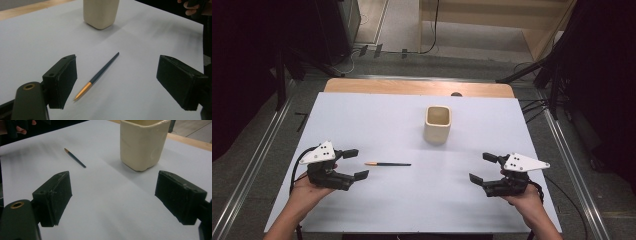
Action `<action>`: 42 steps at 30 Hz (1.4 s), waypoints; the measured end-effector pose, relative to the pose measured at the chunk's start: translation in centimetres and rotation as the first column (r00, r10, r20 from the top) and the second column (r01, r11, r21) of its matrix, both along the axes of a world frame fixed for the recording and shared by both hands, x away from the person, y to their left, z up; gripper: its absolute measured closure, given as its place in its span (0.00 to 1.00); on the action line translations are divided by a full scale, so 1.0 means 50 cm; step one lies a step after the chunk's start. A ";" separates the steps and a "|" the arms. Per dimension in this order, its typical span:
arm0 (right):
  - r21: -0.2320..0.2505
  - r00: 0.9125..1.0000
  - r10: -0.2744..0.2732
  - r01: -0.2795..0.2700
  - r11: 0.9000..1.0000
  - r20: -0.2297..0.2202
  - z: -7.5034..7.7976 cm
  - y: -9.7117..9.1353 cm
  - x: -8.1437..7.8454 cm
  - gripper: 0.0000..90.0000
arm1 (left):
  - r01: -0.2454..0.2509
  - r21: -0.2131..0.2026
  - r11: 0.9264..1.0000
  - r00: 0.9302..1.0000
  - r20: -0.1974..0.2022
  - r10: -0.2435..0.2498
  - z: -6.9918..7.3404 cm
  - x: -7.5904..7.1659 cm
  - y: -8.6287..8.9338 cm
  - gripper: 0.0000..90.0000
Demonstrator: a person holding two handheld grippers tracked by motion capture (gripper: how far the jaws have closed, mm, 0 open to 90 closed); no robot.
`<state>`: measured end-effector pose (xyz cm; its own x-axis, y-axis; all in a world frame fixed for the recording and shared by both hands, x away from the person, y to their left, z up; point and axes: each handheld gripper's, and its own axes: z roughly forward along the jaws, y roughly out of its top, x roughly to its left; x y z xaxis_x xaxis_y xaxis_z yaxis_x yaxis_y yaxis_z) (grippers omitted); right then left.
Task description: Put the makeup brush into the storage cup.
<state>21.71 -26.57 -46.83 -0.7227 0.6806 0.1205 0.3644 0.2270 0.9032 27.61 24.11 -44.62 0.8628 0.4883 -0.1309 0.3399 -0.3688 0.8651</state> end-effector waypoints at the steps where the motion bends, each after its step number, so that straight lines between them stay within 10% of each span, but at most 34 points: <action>1: 0.001 1.000 0.000 0.000 1.000 0.000 0.000 0.000 0.000 0.16 | -0.002 0.000 1.000 1.000 0.003 0.002 0.000 0.000 0.001 0.19; 42: -0.003 1.000 -0.007 0.007 1.000 -0.001 -0.001 -0.002 0.001 0.16 | -0.010 0.031 0.999 0.999 0.033 0.009 0.006 0.001 -0.007 0.18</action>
